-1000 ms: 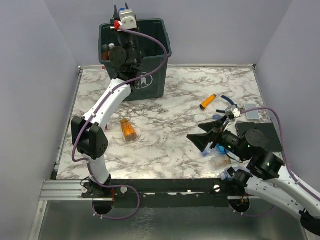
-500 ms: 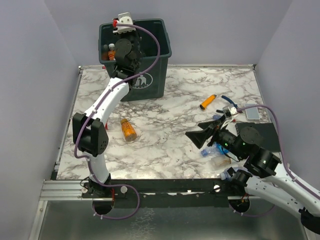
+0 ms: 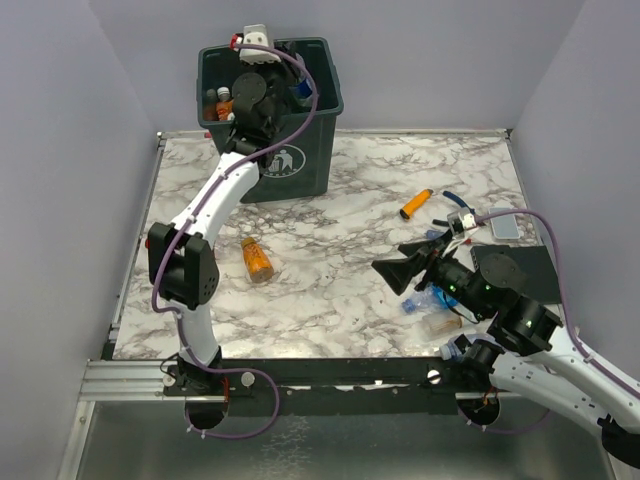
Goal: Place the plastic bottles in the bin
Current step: Place the plastic bottle in the trash bin.
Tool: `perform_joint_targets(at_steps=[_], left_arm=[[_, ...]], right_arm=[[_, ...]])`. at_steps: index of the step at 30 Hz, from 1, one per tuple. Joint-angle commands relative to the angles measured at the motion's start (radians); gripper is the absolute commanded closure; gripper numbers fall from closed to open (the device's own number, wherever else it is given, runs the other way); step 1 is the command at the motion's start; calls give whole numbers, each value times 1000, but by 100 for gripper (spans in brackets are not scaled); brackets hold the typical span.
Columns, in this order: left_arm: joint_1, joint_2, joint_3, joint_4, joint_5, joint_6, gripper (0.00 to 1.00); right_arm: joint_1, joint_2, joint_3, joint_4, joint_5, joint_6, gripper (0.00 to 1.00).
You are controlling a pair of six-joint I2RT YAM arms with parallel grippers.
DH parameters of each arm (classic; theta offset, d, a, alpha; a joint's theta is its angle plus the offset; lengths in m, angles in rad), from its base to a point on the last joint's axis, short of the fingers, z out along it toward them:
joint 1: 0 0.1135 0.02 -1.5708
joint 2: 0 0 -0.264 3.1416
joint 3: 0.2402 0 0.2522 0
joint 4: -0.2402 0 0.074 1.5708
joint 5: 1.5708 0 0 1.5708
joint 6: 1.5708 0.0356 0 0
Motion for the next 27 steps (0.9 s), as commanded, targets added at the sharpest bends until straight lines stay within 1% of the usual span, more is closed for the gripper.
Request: perform_joint_targets(at_steps=[1,3,5,7,11,14,16,22,24,27], left_arm=[[2,-99,33,82,-161,84,100],[2,-103,59,49,-331,210,100],[2,-85,132,-55,-472,324,100],[3,-86,135,-123,-525,399,100],[6,-132,22,-168,-562,443,100],[24,-139,0,-273,-519,377,100],[33,-129,15,-350,-453,313,100],[34,-72,78,-496,-212,167,100],[35,-56,97,-509,-134,113,100],[35,-46,128,-489,-37,78,100]], right_arm=[[3,-3,14,-3,30,-7,1],[3,-2,16,-9,32,-12,1],[3,-4,13,-11,35,-16,1],[3,-2,6,-7,37,-20,1],[3,17,11,4,29,-26,1],[3,36,24,-4,17,-28,1],[4,35,24,-9,22,-27,1],[3,6,4,-12,42,-19,1],[3,3,10,-21,48,-23,1],[3,-3,14,-33,58,-28,1]])
